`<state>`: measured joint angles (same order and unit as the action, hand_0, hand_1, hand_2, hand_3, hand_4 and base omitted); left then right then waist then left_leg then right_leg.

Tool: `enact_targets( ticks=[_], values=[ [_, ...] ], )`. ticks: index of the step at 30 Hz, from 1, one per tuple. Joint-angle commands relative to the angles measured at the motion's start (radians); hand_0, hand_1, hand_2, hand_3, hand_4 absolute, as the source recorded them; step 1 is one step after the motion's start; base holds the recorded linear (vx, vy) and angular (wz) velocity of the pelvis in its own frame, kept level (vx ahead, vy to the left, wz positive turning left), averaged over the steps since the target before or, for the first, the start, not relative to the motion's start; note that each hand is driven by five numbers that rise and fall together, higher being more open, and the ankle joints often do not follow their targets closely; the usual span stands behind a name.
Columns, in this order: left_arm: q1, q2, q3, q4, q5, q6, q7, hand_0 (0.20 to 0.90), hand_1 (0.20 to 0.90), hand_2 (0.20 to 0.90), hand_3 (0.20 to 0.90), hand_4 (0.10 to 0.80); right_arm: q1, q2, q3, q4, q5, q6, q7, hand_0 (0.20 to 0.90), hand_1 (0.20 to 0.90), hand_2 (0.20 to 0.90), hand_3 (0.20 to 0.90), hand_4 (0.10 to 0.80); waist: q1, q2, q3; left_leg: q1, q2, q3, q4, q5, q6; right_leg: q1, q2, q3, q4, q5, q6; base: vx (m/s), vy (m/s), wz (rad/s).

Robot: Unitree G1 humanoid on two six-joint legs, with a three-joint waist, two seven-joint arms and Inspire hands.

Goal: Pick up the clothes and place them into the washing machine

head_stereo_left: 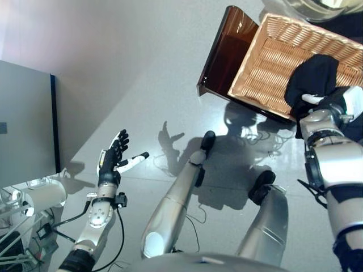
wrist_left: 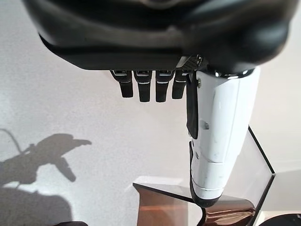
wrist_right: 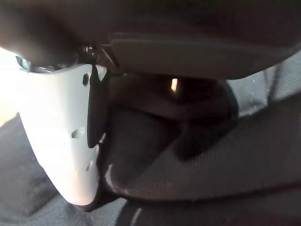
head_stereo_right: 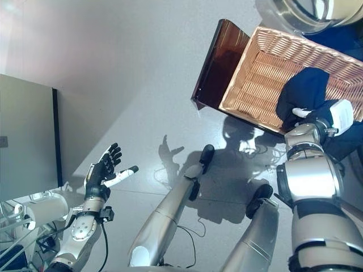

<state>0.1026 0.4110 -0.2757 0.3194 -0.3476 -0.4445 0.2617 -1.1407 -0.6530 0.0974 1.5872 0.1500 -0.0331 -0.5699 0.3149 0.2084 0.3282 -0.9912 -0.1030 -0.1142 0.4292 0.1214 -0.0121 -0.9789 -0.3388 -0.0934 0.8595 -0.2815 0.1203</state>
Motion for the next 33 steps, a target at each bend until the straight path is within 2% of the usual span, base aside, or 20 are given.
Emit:
enact_targets(
  ticks=[1, 2, 3, 4, 7, 9, 10, 11, 14, 16, 18, 20, 21, 23, 27, 33],
  values=[
    [-0.022, 0.062, 0.097, 0.011, 0.013, -0.092, 0.035, 0.900, 0.900, 0.900, 0.900, 0.800, 0.045, -0.070, -0.016, -0.144, 0.261, -0.185, -0.028, 0.200, 0.200, 0.200, 0.200, 0.300, -0.016, 0.012, -0.012, 0.040, 0.009, 0.057, 0.105, -0.208, -0.024, 0.120, 0.045, 0.020, -0.186, 0.103, 0.003, 0.018, -0.006, -0.08],
    [-0.030, 0.057, 0.101, 0.028, 0.014, -0.087, 0.040, 0.900, 0.900, 0.900, 0.900, 0.800, 0.055, -0.055, -0.033, -0.159, 0.303, -0.203, -0.020, 0.200, 0.200, 0.200, 0.200, 0.300, -0.022, 0.004, -0.015, 0.055, 0.013, 0.059, 0.094, -0.207, -0.023, 0.134, 0.048, 0.019, -0.200, 0.106, 0.003, 0.023, 0.002, -0.09],
    [-0.038, 0.049, 0.103, 0.055, 0.014, -0.082, 0.048, 0.900, 0.900, 0.900, 0.900, 0.800, 0.076, -0.001, -0.078, -0.202, 0.426, -0.258, 0.005, 0.200, 0.200, 0.200, 0.200, 0.300, -0.036, -0.012, -0.014, 0.086, 0.019, 0.065, 0.075, -0.204, -0.023, 0.164, 0.058, 0.019, -0.228, 0.114, 0.001, 0.016, 0.008, -0.09],
    [-0.038, 0.050, 0.103, 0.057, 0.014, -0.083, 0.048, 0.900, 0.900, 0.900, 0.900, 0.800, 0.079, 0.001, -0.080, -0.204, 0.429, -0.260, 0.005, 0.200, 0.200, 0.200, 0.200, 0.300, -0.036, -0.014, -0.012, 0.090, 0.020, 0.065, 0.073, -0.203, -0.023, 0.169, 0.058, 0.019, -0.232, 0.115, 0.001, 0.013, 0.013, -0.20],
    [-0.055, 0.026, 0.099, 0.123, 0.001, -0.069, 0.051, 0.900, 0.900, 0.900, 0.900, 0.800, 0.124, 0.105, -0.114, -0.307, 0.554, -0.329, 0.034, 0.200, 0.200, 0.200, 0.200, 0.300, -0.063, -0.045, -0.008, 0.159, 0.032, 0.076, 0.034, -0.194, -0.025, 0.247, 0.078, 0.018, -0.305, 0.139, 0.000, 0.010, 0.015, -0.39],
    [-0.060, 0.003, 0.098, 0.162, -0.017, -0.062, 0.044, 0.900, 0.900, 0.900, 0.900, 0.800, 0.163, 0.178, -0.129, -0.400, 0.624, -0.372, 0.068, 0.200, 0.200, 0.200, 0.200, 0.300, -0.086, -0.067, -0.004, 0.221, 0.045, 0.087, -0.006, -0.180, -0.030, 0.316, 0.091, 0.018, -0.375, 0.170, 0.001, -0.028, 0.018, -0.41],
    [-0.061, -0.009, 0.101, 0.179, -0.031, -0.058, 0.038, 0.900, 0.900, 0.900, 0.900, 0.800, 0.191, 0.212, -0.135, -0.460, 0.650, -0.396, 0.070, 0.200, 0.200, 0.200, 0.200, 0.300, -0.094, -0.073, 0.002, 0.243, 0.052, 0.096, -0.034, -0.142, -0.027, 0.340, 0.098, 0.012, -0.414, 0.209, -0.003, -0.066, 0.036, -0.57],
    [-0.065, -0.021, 0.101, 0.202, -0.040, -0.053, 0.033, 0.900, 0.900, 0.900, 0.900, 0.800, 0.222, 0.238, -0.142, -0.494, 0.660, -0.410, 0.085, 0.200, 0.200, 0.200, 0.200, 0.300, -0.104, -0.080, 0.002, 0.265, 0.056, 0.101, -0.046, -0.138, -0.028, 0.362, 0.101, 0.012, -0.433, 0.218, -0.002, -0.056, 0.021, -0.52],
    [-0.070, -0.052, 0.100, 0.267, -0.065, -0.051, 0.007, 0.900, 0.900, 0.900, 0.900, 0.800, 0.300, 0.310, -0.172, -0.563, 0.735, -0.449, 0.144, 0.200, 0.200, 0.200, 0.200, 0.300, -0.121, -0.098, -0.011, 0.362, 0.062, 0.106, -0.114, -0.124, -0.033, 0.464, 0.104, 0.008, -0.526, 0.246, 0.006, 0.063, -0.032, -0.36],
    [-0.074, -0.077, 0.101, 0.308, -0.077, -0.048, -0.004, 0.900, 0.900, 0.900, 0.900, 0.800, 0.388, 0.376, -0.184, -0.648, 0.778, -0.478, 0.176, 0.200, 0.200, 0.200, 0.200, 0.300, -0.137, -0.110, -0.024, 0.433, 0.067, 0.114, -0.159, -0.112, -0.035, 0.541, 0.101, 0.002, -0.594, 0.269, 0.012, 0.107, -0.037, -0.25],
    [-0.077, -0.104, 0.127, 0.379, -0.078, -0.040, -0.017, 0.900, 0.900, 0.900, 0.900, 0.800, 0.515, 0.454, -0.188, -0.769, 0.861, -0.513, 0.259, 0.200, 0.200, 0.200, 0.200, 0.300, -0.153, -0.127, -0.054, 0.527, 0.076, 0.122, -0.222, -0.102, -0.036, 0.638, 0.099, 0.000, -0.677, 0.296, 0.024, 0.133, -0.045, -0.15],
    [-0.073, -0.112, 0.137, 0.393, -0.081, -0.040, -0.025, 0.900, 0.900, 0.900, 0.900, 0.800, 0.551, 0.466, -0.187, -0.797, 0.860, -0.518, 0.269, 0.200, 0.200, 0.200, 0.200, 0.300, -0.156, -0.130, -0.065, 0.557, 0.075, 0.122, -0.245, -0.091, -0.034, 0.667, 0.098, 0.001, -0.711, 0.314, 0.027, 0.067, -0.023, -0.23],
    [-0.067, -0.130, 0.155, 0.418, -0.078, -0.041, -0.036, 0.900, 0.900, 0.900, 0.900, 0.800, 0.620, 0.497, -0.192, -0.840, 0.899, -0.528, 0.329, 0.200, 0.200, 0.200, 0.200, 0.300, -0.161, -0.138, -0.090, 0.602, 0.078, 0.127, -0.272, -0.089, -0.034, 0.710, 0.094, -0.002, -0.754, 0.328, 0.034, 0.039, -0.020, -0.28],
    [-0.061, -0.140, 0.164, 0.441, -0.078, -0.041, -0.042, 0.900, 0.900, 0.900, 0.900, 0.800, 0.663, 0.520, -0.197, -0.875, 0.936, -0.535, 0.368, 0.200, 0.200, 0.200, 0.200, 0.300, -0.168, -0.143, -0.103, 0.639, 0.078, 0.132, -0.296, -0.086, -0.036, 0.744, 0.093, -0.005, -0.788, 0.344, 0.039, 0.081, -0.026, -0.11],
    [-0.047, -0.168, 0.211, 0.539, -0.051, -0.034, -0.048, 0.900, 0.900, 0.900, 0.900, 0.800, 0.804, 0.575, -0.192, -0.936, 0.997, -0.528, 0.454, 0.200, 0.200, 0.200, 0.200, 0.300, -0.186, -0.166, -0.182, 0.743, 0.079, 0.155, -0.371, -0.081, -0.038, 0.827, 0.085, -0.003, -0.877, 0.390, 0.059, 0.106, -0.018, -0.08],
    [-0.053, -0.190, 0.245, 0.677, -0.001, -0.010, -0.026, 0.900, 0.900, 0.900, 0.900, 0.800, 0.923, 0.639, -0.192, -1.009, 1.131, -0.522, 0.550, 0.200, 0.200, 0.200, 0.200, 0.300, -0.205, -0.190, -0.260, 0.866, 0.085, 0.176, -0.435, -0.082, -0.032, 0.919, 0.085, 0.001, -0.895, 0.387, 0.072, 0.095, -0.020, -0.07]
  ],
)
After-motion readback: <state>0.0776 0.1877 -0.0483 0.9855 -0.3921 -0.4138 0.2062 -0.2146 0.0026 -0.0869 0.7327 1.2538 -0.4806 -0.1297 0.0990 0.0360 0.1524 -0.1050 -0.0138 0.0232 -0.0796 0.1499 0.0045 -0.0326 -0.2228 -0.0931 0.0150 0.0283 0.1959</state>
